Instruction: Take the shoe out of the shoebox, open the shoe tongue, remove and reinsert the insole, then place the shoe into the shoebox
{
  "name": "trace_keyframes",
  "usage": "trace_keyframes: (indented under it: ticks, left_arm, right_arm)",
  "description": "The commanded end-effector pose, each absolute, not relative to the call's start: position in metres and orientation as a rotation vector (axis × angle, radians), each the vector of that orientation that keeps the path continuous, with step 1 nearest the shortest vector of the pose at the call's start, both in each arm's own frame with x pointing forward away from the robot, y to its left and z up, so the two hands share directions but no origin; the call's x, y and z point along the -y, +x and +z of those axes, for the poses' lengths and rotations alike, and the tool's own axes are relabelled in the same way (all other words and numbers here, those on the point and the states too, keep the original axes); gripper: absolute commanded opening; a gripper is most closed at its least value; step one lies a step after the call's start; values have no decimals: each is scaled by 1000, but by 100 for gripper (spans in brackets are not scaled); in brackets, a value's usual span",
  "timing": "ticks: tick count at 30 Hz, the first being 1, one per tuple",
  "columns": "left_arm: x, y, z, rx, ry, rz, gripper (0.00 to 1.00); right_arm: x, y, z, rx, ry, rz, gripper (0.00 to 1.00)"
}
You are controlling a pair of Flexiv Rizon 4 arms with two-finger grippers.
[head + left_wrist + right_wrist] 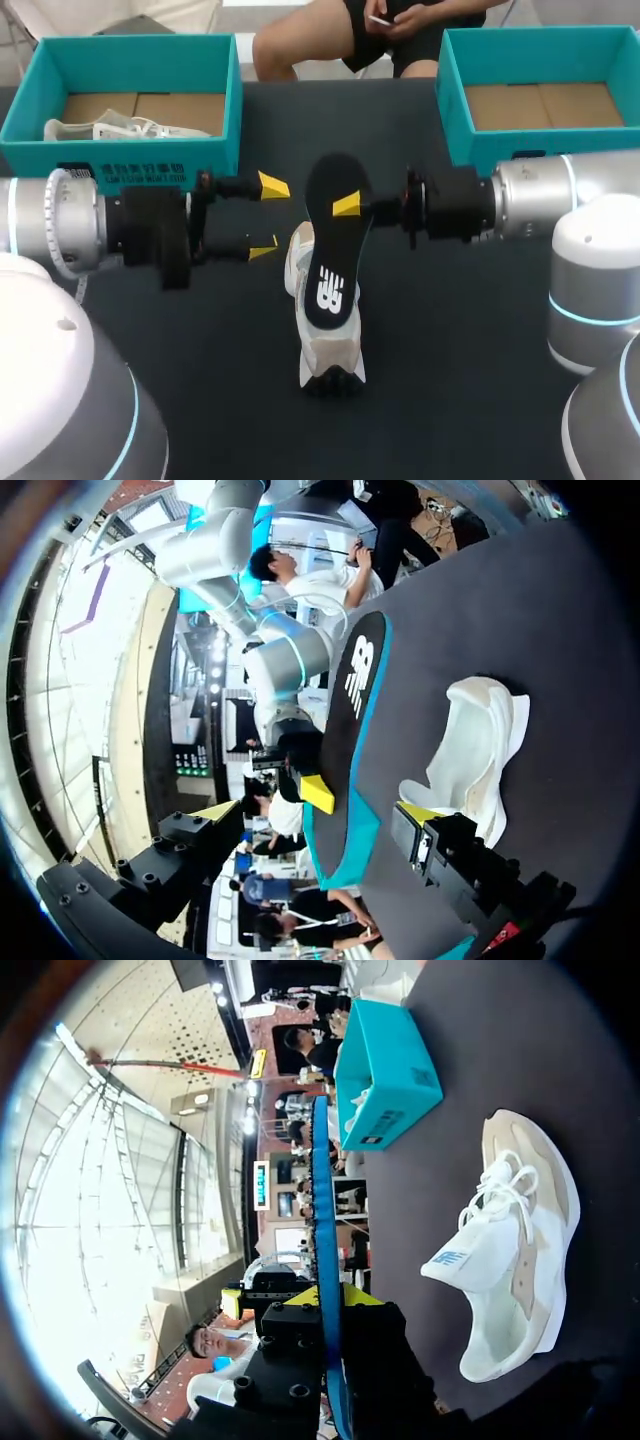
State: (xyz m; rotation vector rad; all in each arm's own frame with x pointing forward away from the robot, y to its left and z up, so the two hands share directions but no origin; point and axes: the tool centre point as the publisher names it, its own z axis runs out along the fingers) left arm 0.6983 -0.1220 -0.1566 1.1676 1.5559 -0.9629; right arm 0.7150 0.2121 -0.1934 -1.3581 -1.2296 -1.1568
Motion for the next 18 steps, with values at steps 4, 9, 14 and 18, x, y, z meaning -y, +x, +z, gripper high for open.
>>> trace_keyframes:
  ticks: [4,9,14,18]
  left_arm:
    - [135,708,-132,-2068,1588,-674,100]
    - [140,709,-135,-2194,1725,-418,100]
    - [140,709,-135,-2194,1725,-418,100]
    - [140,709,-135,-2194,1725,-418,100]
  right_arm:
    - [-217,712,-197,1232,-1364,-1149,0]
    - [-218,712,-197,1242,-1361,-1146,0]
    - [-220,712,-196,1251,-1360,-1141,0]
    - [-223,713,-197,1256,-1354,-1137,0]
